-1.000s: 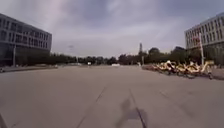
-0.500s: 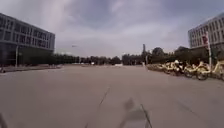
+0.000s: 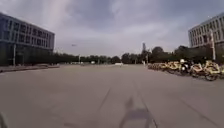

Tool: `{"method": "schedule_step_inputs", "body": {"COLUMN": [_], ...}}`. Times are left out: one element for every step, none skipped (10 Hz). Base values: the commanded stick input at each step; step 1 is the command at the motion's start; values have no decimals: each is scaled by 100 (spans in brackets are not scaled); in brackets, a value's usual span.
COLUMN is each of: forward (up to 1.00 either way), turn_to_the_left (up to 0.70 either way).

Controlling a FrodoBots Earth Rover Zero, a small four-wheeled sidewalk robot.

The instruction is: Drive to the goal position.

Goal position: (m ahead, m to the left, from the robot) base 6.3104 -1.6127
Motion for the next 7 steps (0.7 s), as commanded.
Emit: {"method": "schedule_step_inputs", "body": {"forward": [100,100,100,100,100,100,100], "turn_to_the_left": [-38,-16,0,0,0,0,0]}}
